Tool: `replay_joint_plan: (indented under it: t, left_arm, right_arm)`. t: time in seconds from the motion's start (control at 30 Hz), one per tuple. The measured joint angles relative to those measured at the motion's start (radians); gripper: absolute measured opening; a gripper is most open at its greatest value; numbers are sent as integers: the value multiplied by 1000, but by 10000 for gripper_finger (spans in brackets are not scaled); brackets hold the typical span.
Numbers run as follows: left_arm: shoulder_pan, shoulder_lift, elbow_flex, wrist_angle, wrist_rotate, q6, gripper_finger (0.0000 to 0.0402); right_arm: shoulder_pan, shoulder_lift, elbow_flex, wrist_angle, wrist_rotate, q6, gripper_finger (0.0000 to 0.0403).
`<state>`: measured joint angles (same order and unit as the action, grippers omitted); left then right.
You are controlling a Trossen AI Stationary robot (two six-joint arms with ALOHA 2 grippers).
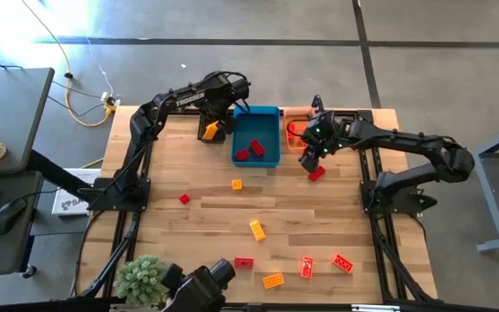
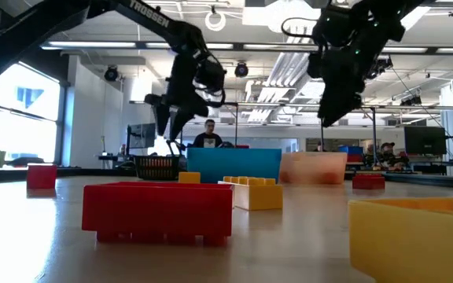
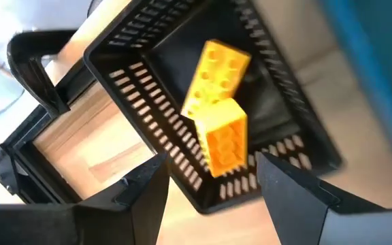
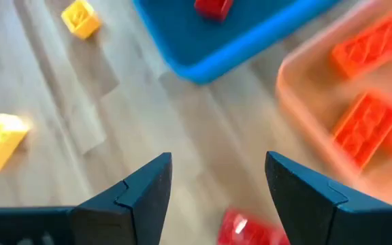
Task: Sort & place blocks by color
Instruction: Put the orange game piece into the orange bin
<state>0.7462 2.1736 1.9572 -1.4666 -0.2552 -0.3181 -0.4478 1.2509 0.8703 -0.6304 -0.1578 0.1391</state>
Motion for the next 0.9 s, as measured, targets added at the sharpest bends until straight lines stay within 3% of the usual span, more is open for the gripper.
replay_joint_plan:
  t: [0.43,0.9]
  left_arm:
    - [-186,-163,0,5,17,91,207]
    - [-455,-212,0,9,222,217,207]
  right_arm:
    - [285,-58,0,-301,-61,340,224]
    - [770,-58,0,-319,-26,899,224]
